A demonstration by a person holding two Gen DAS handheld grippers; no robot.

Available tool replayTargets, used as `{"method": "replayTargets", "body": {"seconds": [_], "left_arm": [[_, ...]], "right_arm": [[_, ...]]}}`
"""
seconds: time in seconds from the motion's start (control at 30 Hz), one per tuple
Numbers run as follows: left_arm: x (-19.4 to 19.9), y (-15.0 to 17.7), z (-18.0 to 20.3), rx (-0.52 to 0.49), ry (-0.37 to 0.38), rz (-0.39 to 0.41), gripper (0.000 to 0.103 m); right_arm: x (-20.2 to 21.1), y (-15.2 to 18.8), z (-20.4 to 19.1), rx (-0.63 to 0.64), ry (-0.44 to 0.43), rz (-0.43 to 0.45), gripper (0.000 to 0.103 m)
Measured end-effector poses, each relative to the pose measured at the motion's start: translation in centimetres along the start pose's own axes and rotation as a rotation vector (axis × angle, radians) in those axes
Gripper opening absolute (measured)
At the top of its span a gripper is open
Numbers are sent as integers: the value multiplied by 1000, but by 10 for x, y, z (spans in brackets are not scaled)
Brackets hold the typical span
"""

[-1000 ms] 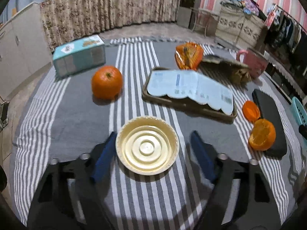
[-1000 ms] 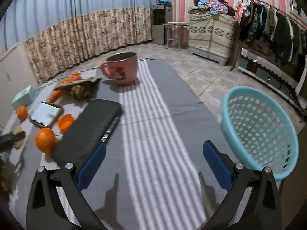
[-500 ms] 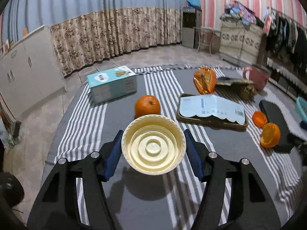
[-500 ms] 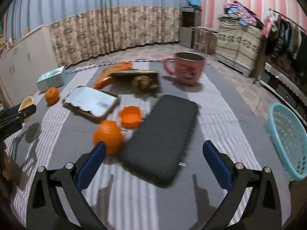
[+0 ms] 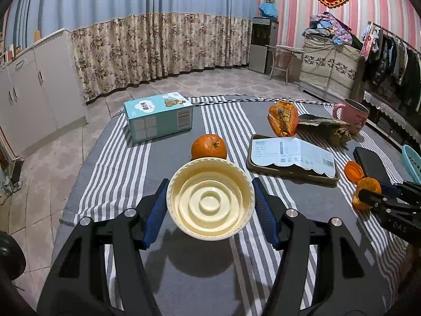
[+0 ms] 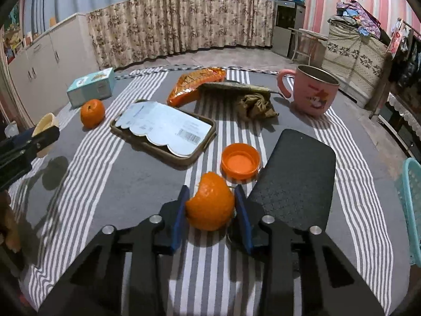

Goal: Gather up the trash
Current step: 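Grasp the orange peel with the right tool while the left tool holds the lid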

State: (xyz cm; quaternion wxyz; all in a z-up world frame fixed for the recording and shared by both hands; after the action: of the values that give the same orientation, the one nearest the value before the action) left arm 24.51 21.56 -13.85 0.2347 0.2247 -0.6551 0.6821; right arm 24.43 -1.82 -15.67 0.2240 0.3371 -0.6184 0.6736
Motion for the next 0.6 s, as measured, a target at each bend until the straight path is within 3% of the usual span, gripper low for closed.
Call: {"method": "replayTargets", "body": {"seconds": [0.3,0.6], "left_arm": [[6,-31,24,23,14,18,61],[20,-57,76,14,10,66,61]], "right_arm": [[23,-51,47,-51,10,81,29],[53,-60,97,-68,43,131,29]]}}
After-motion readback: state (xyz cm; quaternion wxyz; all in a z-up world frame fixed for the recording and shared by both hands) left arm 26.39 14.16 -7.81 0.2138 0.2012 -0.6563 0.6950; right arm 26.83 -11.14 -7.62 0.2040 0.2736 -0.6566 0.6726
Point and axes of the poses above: each gripper's, at about its wrist camera, not at the fingertips, and x roughly against the way its jaws point, z to its right, y to its underside, the point moved 10 cm from there along -x, roughly the way its jaws point, and after that the axes turned 3 degrees about y, right-handed, at the moved point
